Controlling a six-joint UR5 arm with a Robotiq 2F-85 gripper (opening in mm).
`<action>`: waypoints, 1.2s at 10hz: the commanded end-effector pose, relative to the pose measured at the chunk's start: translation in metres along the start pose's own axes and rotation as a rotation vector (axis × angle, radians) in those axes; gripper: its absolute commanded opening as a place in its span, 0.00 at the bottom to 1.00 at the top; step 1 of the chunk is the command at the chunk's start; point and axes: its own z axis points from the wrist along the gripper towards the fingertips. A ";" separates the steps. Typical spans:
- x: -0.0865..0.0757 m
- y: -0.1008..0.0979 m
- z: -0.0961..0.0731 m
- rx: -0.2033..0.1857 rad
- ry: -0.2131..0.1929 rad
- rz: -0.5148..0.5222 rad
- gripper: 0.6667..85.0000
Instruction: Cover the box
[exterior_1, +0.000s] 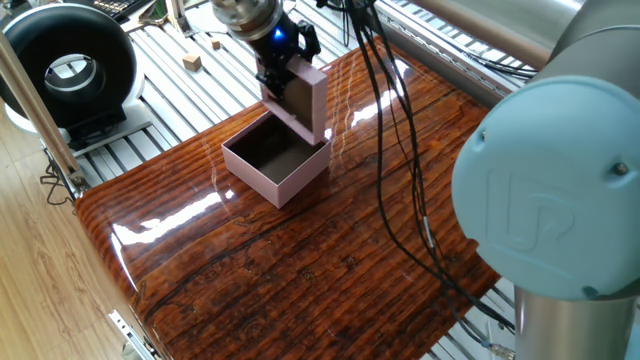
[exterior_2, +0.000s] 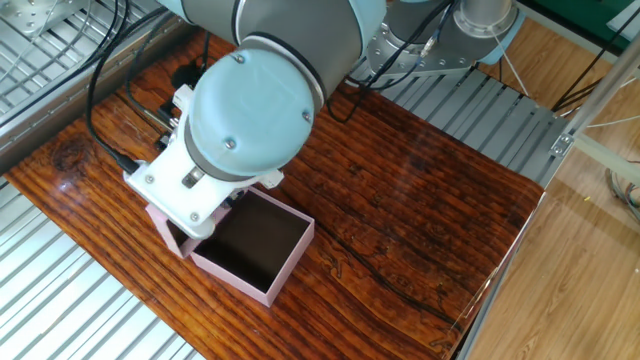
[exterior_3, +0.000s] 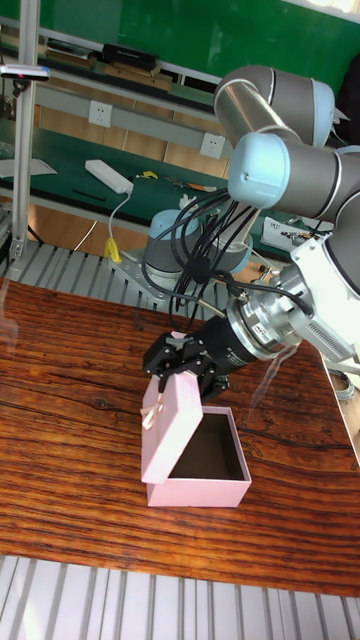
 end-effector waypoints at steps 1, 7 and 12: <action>-0.001 -0.010 0.007 0.029 -0.006 -0.028 0.00; 0.002 0.021 0.016 -0.077 0.007 0.034 0.00; 0.009 -0.013 0.013 -0.020 0.022 -0.045 0.00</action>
